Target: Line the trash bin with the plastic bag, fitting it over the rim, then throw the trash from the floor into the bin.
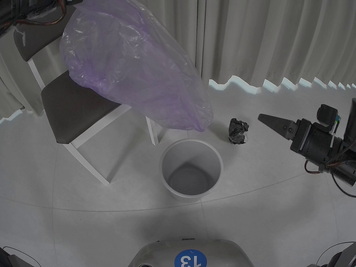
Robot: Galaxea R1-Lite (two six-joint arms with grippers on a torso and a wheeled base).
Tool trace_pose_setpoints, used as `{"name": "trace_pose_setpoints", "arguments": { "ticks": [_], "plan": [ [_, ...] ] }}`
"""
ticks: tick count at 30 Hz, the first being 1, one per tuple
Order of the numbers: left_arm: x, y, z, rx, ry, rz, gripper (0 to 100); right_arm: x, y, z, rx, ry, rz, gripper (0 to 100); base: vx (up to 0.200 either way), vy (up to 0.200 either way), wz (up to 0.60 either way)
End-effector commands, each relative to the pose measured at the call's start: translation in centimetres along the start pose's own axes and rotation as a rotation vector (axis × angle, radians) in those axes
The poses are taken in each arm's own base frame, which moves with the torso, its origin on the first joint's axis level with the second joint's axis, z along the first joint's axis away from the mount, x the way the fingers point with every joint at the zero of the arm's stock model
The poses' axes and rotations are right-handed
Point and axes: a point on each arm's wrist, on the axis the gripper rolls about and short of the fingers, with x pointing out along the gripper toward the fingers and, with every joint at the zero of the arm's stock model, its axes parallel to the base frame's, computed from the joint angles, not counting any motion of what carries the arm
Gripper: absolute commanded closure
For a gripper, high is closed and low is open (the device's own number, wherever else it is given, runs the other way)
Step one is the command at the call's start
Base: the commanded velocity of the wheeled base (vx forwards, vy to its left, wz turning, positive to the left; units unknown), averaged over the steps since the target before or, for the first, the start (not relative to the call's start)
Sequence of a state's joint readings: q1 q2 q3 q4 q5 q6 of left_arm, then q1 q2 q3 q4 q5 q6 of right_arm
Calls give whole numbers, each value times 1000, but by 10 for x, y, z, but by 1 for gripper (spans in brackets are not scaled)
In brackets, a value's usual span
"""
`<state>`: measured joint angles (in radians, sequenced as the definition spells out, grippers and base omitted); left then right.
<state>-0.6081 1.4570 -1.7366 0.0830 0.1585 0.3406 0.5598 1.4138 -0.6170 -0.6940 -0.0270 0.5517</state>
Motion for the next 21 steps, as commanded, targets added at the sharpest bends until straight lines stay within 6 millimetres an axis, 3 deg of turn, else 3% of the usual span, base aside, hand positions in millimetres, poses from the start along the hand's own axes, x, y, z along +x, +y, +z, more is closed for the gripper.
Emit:
{"name": "trace_pose_setpoints", "arguments": {
  "ticks": [1, 21],
  "plan": [
    [3, -6, 1, -7, -5, -22, 100, 18, -8, -22, 0, 59, -18, 0, 0, 0, 0],
    [-2, -26, 13, -26, -78, -119, 100, 32, -19, -28, 13, 11, -11, 0, 0, 0, 0]
  ]
}}
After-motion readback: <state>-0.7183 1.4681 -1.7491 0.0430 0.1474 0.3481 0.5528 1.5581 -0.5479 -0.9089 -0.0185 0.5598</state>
